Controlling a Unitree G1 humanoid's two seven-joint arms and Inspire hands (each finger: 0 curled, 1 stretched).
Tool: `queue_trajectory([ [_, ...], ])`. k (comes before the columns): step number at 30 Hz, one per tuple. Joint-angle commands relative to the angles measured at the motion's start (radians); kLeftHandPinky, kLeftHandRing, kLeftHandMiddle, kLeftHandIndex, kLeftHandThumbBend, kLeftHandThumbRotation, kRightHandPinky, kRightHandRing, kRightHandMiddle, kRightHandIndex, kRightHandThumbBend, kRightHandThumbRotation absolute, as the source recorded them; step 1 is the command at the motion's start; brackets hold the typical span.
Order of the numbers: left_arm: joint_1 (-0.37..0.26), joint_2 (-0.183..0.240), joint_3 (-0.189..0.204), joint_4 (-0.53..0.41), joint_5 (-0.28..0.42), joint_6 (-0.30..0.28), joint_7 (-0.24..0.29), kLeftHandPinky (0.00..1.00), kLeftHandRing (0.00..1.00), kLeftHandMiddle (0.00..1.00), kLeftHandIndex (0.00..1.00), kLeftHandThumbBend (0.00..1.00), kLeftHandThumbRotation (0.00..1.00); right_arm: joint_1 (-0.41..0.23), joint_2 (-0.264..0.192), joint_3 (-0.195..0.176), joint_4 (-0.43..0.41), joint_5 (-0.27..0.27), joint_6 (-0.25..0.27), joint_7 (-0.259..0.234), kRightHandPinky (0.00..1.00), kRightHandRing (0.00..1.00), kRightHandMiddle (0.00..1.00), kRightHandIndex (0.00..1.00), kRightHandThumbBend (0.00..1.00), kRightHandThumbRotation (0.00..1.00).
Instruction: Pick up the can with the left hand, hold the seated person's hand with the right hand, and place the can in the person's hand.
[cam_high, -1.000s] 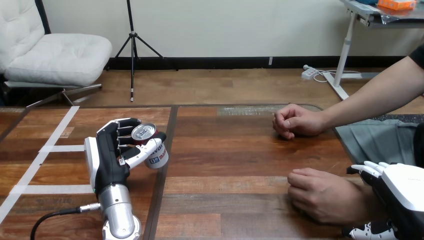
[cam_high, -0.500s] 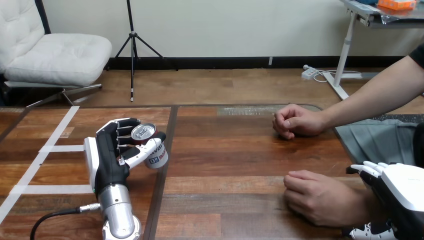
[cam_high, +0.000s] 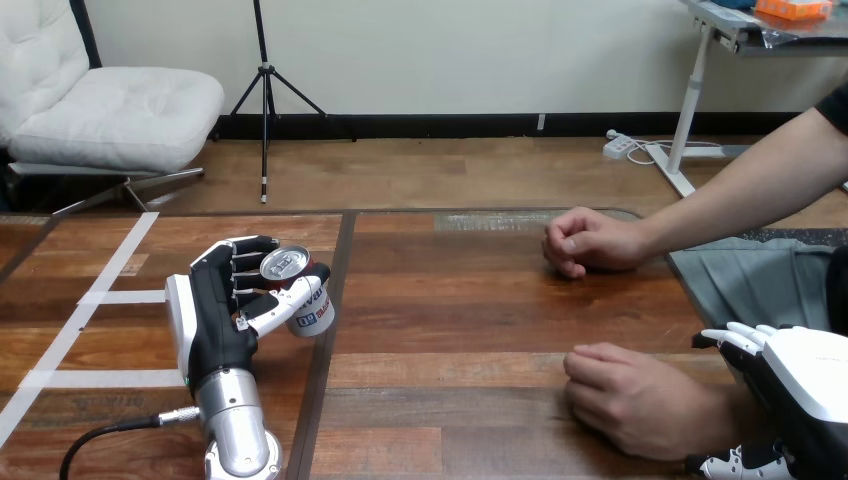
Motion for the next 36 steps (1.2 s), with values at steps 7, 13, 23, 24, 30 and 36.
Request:
queue_trajectory([
  [7, -0.08, 0.004, -0.006, -0.046, 0.011, -0.033, 0.009, 0.44, 0.51, 0.53, 0.53, 0.65, 0.0, -0.057, -0.034, -0.006, -0.025, 0.009, -0.006, -0.017, 1.0, 0.94, 0.92, 0.85, 0.79, 0.21],
  [13, -0.081, 0.004, -0.006, -0.047, 0.012, -0.029, 0.011, 0.44, 0.51, 0.54, 0.53, 0.65, 0.0, -0.058, -0.034, -0.006, -0.026, 0.008, -0.003, -0.013, 1.0, 0.94, 0.92, 0.86, 0.78, 0.22],
  [23, -0.081, 0.005, -0.008, -0.046, 0.014, -0.036, 0.012, 0.44, 0.51, 0.54, 0.53, 0.65, 0.0, -0.057, -0.037, -0.007, -0.026, 0.004, -0.007, -0.017, 1.0, 0.94, 0.92, 0.86, 0.78, 0.22],
  [24, -0.081, 0.004, -0.006, -0.046, 0.012, -0.036, 0.012, 0.44, 0.51, 0.54, 0.53, 0.65, 0.0, -0.057, -0.038, -0.007, -0.025, 0.005, -0.007, -0.017, 1.0, 0.94, 0.92, 0.86, 0.78, 0.22],
  [30, -0.081, 0.003, -0.007, -0.047, 0.012, -0.031, 0.015, 0.44, 0.51, 0.54, 0.53, 0.65, 0.0, -0.056, -0.039, -0.007, -0.025, 0.005, -0.008, -0.016, 1.0, 0.94, 0.92, 0.86, 0.77, 0.21],
  [36, -0.08, 0.002, -0.006, -0.049, 0.011, -0.028, 0.014, 0.44, 0.51, 0.54, 0.53, 0.65, 0.0, -0.055, -0.037, -0.007, -0.028, 0.005, -0.007, -0.016, 1.0, 0.94, 0.92, 0.85, 0.78, 0.21],
])
